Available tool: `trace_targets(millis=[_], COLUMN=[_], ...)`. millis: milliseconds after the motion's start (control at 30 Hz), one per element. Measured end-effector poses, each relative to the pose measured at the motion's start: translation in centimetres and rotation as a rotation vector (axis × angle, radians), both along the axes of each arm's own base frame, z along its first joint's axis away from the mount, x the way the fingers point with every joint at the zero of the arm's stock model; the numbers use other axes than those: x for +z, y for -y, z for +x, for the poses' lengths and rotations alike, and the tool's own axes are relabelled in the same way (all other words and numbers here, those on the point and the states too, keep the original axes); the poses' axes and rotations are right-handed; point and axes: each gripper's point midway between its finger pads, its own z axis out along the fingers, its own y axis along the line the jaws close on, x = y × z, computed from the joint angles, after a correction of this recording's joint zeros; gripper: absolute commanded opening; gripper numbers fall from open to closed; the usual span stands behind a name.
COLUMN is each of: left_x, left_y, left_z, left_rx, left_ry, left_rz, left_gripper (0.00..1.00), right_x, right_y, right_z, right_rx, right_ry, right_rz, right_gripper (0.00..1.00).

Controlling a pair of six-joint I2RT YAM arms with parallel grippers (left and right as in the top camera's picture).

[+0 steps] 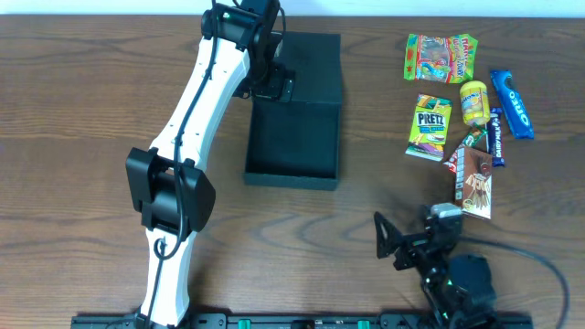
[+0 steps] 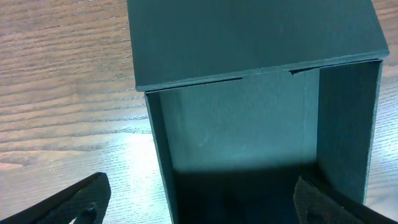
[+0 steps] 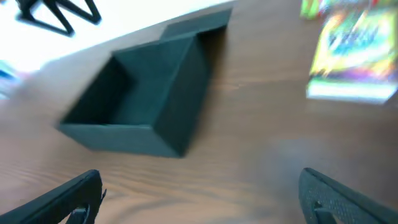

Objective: Pack container
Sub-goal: 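Reach the right gripper to the green gummy-worm bag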

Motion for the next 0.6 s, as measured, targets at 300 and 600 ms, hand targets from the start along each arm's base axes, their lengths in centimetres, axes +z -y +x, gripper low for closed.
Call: trace_targets(millis=[300, 600], left_x=[0.0, 0.3], left_y=[0.0, 0.4], left_z=[0.0, 1.2], left_rx=[0.000, 0.000], left_ry=[0.000, 0.049], left_rz=[0.000, -0.018], left_gripper=[0.95, 0.95], right_x=[2.9, 5.8], right_y=[-0.5, 2.7], right_z=[0.8, 4.2], right_rx=[-0.093, -0.219], right_ry=[-0.022, 0.142], right_rz=[0.381, 0.293], right_gripper=[0.99, 0.99])
